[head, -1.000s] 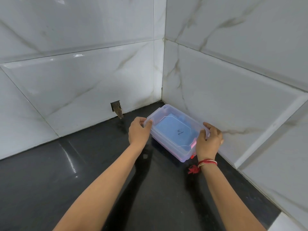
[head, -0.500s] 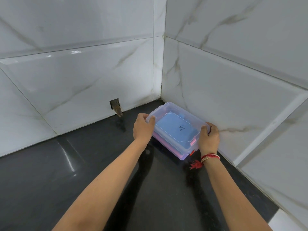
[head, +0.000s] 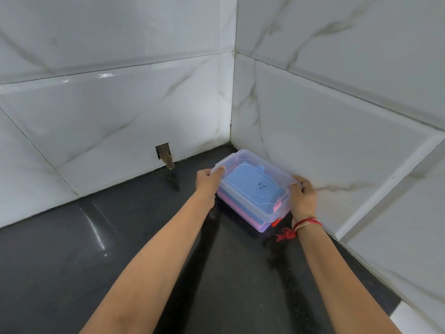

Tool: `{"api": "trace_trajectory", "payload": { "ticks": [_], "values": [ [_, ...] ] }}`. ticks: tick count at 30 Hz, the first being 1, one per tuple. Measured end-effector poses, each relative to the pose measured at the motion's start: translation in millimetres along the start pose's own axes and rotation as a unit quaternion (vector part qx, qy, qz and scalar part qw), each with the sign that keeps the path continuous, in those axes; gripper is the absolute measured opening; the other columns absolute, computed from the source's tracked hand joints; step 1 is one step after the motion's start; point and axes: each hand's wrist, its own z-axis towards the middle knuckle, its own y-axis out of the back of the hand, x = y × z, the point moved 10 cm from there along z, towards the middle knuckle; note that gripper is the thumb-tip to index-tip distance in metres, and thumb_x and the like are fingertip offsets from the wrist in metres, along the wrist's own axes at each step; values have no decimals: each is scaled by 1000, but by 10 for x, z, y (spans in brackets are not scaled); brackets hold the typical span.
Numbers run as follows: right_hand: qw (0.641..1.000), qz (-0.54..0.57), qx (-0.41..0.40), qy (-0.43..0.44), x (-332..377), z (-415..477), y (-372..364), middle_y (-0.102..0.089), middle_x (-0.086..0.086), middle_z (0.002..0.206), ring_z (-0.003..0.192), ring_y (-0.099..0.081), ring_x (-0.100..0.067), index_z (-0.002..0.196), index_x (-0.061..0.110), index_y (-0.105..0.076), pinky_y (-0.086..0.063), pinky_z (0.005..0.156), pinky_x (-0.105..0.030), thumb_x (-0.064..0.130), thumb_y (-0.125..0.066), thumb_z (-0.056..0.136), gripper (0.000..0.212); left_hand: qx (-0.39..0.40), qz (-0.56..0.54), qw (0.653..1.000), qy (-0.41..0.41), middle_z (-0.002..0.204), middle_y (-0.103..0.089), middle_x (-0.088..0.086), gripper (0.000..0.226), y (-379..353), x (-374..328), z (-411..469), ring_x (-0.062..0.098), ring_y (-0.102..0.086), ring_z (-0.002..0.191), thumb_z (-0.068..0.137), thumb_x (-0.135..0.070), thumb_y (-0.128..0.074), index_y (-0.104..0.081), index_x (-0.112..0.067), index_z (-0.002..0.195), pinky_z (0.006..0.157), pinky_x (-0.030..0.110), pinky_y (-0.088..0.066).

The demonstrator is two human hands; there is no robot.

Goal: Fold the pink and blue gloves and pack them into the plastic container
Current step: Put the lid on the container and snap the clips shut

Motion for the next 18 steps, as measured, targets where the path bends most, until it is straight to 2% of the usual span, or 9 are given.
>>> {"api": "trace_trajectory", "payload": {
  "ticks": [2, 4, 6, 8, 10, 12, 14, 16, 18],
  "values": [
    [999, 25, 3, -20, -27, 53, -11, -62, -17, 115, 100, -58, -31, 110, 8, -62, -52, 90, -40, 1, -43, 88, 30, 23, -11, 998, 55, 117, -54, 5, 48, -30, 39, -15, 23, -51, 103, 84, -36, -65, -49, -17, 125, 79, 38, -41],
    [999, 45, 1, -28, -41, 80, -14, -62, -12, 108, 94, -57, -27, 103, 12, -65, -52, 81, -35, -1, -44, 86, 29, 38, -5, 995, 93, 122, -54, 6, 53, -36, 63, -33, 24, -52, 109, 81, -38, -68, -49, -17, 126, 87, 42, -41],
    [999, 43, 10, -18, -34, 86, -29, -62, -9, 108, 96, -57, -26, 100, 16, -65, -53, 85, -36, -2, -42, 87, 31, 49, 1, 993, 110, 128, -53, 7, 54, -45, 70, -47, 26, -50, 116, 80, -40, -69, -49, -18, 126, 96, 46, -39],
    [999, 29, 24, -4, -23, 74, -59, -63, -8, 116, 104, -58, -26, 103, 17, -67, -51, 94, -39, 0, -39, 88, 36, 50, -3, 992, 119, 129, -53, 7, 56, -53, 64, -70, 26, -50, 116, 79, -39, -70, -48, -19, 126, 94, 46, -39],
    [999, -6, 22, 24, 9, 59, -69, -62, -3, 119, 107, -55, -22, 109, 17, -68, -47, 101, -36, 1, -35, 90, 41, 49, -21, 992, 119, 121, -55, 6, 54, -68, 39, -89, 24, -52, 108, 78, -35, -71, -49, -18, 125, 82, 41, -40],
    [997, -51, 12, 59, 58, 22, -66, -63, 6, 102, 95, -53, -16, 112, 21, -67, -45, 96, -30, 3, -32, 90, 45, 43, -47, 992, 111, 112, -57, 6, 52, -73, 7, -73, 22, -55, 100, 78, -28, -73, -51, -16, 123, 76, 36, -42],
    [993, -82, 9, 81, 90, -14, -64, -57, 13, 83, 82, -50, -14, 113, 26, -65, -46, 86, -28, 5, -30, 90, 47, 33, -68, 993, 91, 112, -59, 8, 52, -70, -35, -24, 24, -58, 100, 77, -20, -74, -52, -15, 124, 84, 37, -51],
    [991, -100, 18, 86, 91, -19, -80, -56, 8, 86, 87, -50, -16, 115, 28, -63, -45, 88, -30, 7, -29, 91, 47, 22, -75, 995, 64, 117, -57, 8, 54, -74, -86, 11, 28, -58, 104, 78, -13, -73, -50, -18, 127, 92, 42, -52],
    [989, -113, 25, 90, 101, -15, -85, -54, 6, 94, 86, -50, -15, 117, 27, -62, -44, 90, -30, 8, -28, 93, 46, 11, -66, 997, 37, 118, -54, 7, 52, -85, -146, 27, 27, -55, 105, 80, -10, -69, -48, -21, 127, 93, 41, -51]
  ]
}}
